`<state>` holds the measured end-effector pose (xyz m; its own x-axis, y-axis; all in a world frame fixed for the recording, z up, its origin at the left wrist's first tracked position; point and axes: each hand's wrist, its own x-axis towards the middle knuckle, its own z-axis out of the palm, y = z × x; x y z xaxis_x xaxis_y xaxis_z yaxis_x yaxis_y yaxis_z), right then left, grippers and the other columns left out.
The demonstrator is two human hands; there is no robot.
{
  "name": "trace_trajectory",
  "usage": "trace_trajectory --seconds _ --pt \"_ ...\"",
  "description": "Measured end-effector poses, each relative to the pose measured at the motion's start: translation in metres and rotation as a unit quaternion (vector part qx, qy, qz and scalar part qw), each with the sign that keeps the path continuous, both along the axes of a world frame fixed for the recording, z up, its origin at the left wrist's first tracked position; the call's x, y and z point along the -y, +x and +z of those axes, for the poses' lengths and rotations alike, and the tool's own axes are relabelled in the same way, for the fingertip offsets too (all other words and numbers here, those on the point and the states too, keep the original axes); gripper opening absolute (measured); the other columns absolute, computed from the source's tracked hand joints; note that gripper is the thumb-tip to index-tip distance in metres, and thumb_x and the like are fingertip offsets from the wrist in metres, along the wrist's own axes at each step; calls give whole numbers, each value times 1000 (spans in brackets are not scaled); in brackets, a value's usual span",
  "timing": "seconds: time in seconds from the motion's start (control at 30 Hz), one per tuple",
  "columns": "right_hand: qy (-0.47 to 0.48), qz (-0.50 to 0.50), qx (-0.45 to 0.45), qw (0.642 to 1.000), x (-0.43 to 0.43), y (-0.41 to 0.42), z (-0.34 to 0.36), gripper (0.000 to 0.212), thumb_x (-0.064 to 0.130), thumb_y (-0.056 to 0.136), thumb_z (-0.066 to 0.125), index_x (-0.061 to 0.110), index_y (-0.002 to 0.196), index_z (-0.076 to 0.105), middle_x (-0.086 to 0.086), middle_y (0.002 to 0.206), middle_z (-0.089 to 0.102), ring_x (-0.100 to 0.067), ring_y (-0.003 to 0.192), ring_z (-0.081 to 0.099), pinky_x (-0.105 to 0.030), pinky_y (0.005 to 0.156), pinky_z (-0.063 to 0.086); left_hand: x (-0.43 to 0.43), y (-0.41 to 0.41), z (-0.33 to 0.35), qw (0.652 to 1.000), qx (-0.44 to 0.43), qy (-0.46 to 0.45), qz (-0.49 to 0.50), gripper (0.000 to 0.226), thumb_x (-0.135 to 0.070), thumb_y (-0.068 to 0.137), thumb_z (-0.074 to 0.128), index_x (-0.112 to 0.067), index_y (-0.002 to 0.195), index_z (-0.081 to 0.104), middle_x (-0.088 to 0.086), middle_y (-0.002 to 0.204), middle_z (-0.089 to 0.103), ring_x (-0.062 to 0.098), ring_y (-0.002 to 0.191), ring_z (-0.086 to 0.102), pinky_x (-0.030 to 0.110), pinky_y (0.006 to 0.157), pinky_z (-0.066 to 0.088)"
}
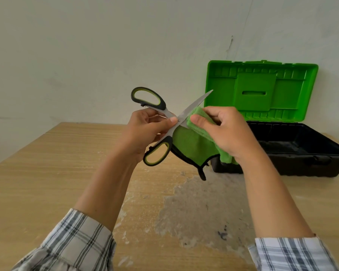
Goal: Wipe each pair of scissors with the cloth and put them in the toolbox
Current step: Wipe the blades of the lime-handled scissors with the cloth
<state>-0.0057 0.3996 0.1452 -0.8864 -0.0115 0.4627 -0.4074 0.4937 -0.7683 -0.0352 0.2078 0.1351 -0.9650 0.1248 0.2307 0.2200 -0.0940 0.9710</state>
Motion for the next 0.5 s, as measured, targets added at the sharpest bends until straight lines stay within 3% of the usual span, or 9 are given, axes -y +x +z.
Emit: trace_trajectory --seconds 0.1,0.17,0.23,0.33,0.5 --pt "28 10 3 1000 4 -5 -3 22 44 92 64 31 107 74 19 93 74 9 87 68 -14 77 52 -1 -2 -1 1000 -3 15 16 13 -10 81 76 -7 84 64 6 74 69 20 69 66 28 63 55" --pt "33 55 37 997 2 -4 -2 20 36 98 60 33 114 70 24 97 71 15 91 65 -8 82 49 0 -3 -1 1000 -6 22 21 12 -9 82 75 -8 82 63 7 73 68 20 67 65 28 61 54" --pt "27 88 65 994 -1 -4 -2 23 26 100 58 28 120 68 18 109 73 7 103 66 -21 96 51 0 -3 -1 999 -10 28 25 13 -8 83 75 -10 79 63 9 74 67 20 66 63 28 60 53" --pt "34 57 47 997 -1 -5 -3 25 25 98 63 24 121 70 12 113 74 -2 106 68 -35 100 53 -2 -3 -1 999 -18 32 24 14 -9 82 76 -9 81 62 11 76 64 25 70 59 32 65 50" --pt "47 -4 11 999 6 -6 -4 21 30 95 66 25 114 73 10 104 75 -3 96 69 -22 83 56 -8 -3 -4 998 -42 30 33 22 -11 83 76 2 94 62 5 69 62 26 75 53 32 65 48"
